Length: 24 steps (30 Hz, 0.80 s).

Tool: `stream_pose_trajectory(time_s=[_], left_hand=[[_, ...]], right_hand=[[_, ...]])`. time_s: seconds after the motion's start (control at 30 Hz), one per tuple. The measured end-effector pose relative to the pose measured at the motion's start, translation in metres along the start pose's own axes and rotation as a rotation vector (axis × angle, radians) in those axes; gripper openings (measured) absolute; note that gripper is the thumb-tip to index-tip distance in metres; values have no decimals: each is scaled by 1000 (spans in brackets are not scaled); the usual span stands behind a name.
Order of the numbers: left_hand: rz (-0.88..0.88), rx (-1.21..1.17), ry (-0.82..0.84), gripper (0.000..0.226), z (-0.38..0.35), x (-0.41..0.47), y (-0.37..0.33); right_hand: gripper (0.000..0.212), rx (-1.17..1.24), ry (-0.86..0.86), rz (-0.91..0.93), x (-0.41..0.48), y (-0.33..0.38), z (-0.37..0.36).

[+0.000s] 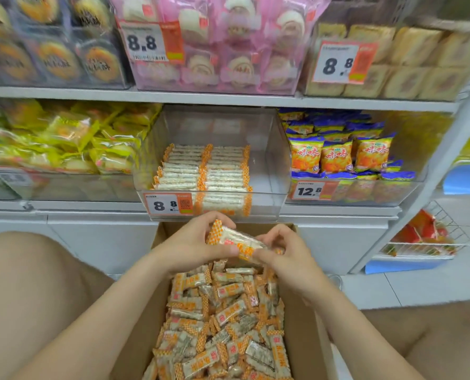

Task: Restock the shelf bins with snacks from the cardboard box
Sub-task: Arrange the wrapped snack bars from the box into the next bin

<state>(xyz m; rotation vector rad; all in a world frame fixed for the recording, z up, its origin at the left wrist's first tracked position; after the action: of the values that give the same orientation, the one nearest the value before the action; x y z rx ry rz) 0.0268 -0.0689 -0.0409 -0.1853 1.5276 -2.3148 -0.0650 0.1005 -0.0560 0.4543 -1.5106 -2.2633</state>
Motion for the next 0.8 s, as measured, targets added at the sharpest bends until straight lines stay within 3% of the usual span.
stream_pose_trajectory(time_s=[0.2,0.3,0.4,0.5,0.57,0.67,0.8], left_hand=[[-223,76,71,36,26,11,-79],[-249,128,-21,51,40,36,-90],[-250,443,-157,66,57,65,-85],[-186,765,-120,77,56,91,-64],[-54,952,-29,75,48,105,-39],[77,976,61,72,40,117,-18],[118,980,106,72,39,122,-7]], right_hand=[[38,-127,122,260,-8,86,22],[34,-162,-111,363,7,111,43],[31,-196,-429,383,30,123,60],[34,-449,-492,448,72,131,34],[41,-693,-463,396,108,131,10],[49,-910,-379,283,153,129,-19],[29,-963,-339,182,200,115,-35]])
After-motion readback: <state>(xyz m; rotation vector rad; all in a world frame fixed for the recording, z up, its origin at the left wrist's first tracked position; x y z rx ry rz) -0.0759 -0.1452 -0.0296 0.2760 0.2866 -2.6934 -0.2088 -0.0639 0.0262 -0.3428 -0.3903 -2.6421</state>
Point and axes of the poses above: each hand's wrist, its own x-axis towards the middle knuckle, its own z-axis out of the back of the hand, y = z × x, the point moved 10 cm from there along x, towards the middle knuckle, and after that the axes turned 9 degrees about -y, right-handed, at the moved point
